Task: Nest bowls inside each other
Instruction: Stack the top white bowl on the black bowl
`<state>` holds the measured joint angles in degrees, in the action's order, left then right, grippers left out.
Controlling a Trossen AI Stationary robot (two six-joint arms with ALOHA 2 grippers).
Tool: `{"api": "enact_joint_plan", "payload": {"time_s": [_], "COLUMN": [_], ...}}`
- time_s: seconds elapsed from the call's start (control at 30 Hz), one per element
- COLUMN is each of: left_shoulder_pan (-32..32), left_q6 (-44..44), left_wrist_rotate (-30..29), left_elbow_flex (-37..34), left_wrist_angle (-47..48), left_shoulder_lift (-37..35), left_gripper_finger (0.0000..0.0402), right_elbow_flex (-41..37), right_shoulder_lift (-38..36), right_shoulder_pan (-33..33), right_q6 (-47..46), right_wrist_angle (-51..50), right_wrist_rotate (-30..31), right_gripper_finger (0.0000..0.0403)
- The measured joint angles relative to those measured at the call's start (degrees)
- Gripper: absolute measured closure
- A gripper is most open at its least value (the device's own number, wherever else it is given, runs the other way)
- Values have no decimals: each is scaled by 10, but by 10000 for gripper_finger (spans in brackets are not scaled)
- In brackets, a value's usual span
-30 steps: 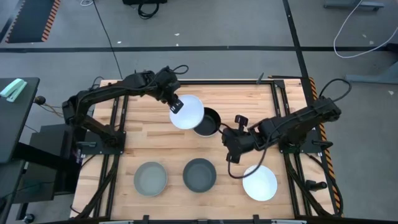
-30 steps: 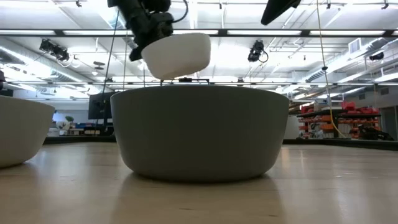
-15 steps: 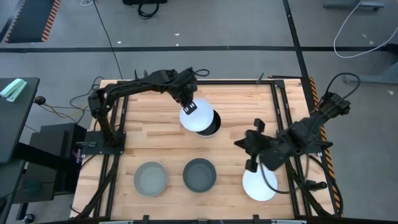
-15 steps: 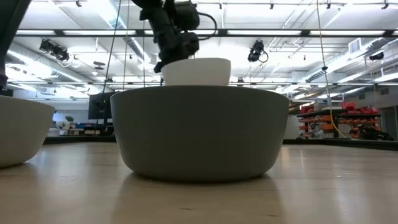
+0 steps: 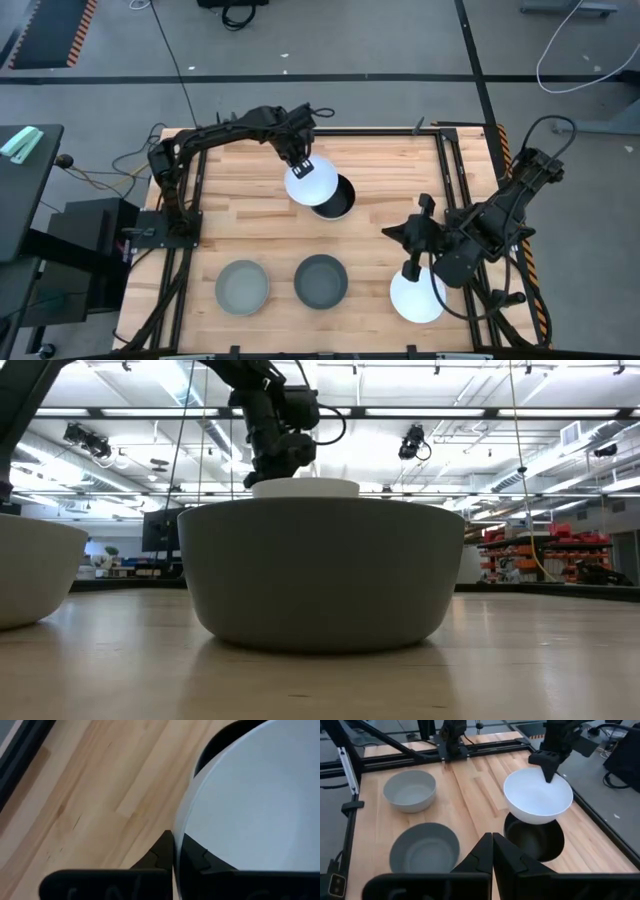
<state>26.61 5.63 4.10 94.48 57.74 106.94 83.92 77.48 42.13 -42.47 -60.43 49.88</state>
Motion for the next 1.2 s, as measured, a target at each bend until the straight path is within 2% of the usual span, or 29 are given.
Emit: {"api": "enact_joint_plan", "payload": {"time_s": [0.13,0.33,0.57,1.2], "left_shoulder_pan": [-2,-8,-9,-21], "left_q6": [-7,-20,-23,-18], "left_wrist_rotate": [4,47,51,59], "left_elbow_flex": [0,0,1,2], "left_wrist_angle": [-15,-68,-84,-110], "left_shoulder_lift": [20,58,87,85], "left_gripper_finger": [393,390,388,389], "right_elbow_flex": [0,0,0,-11], "right_shoulder_lift": [4,5,5,5], "right_shoulder_pan": [0,0,0,0], "right_q6": [0,-1,0,-10], "right_wrist_angle": [-5,-7,-11,-11], "right_wrist_rotate": [7,11,11,12], "right_gripper_finger": [393,392,392,392]}}
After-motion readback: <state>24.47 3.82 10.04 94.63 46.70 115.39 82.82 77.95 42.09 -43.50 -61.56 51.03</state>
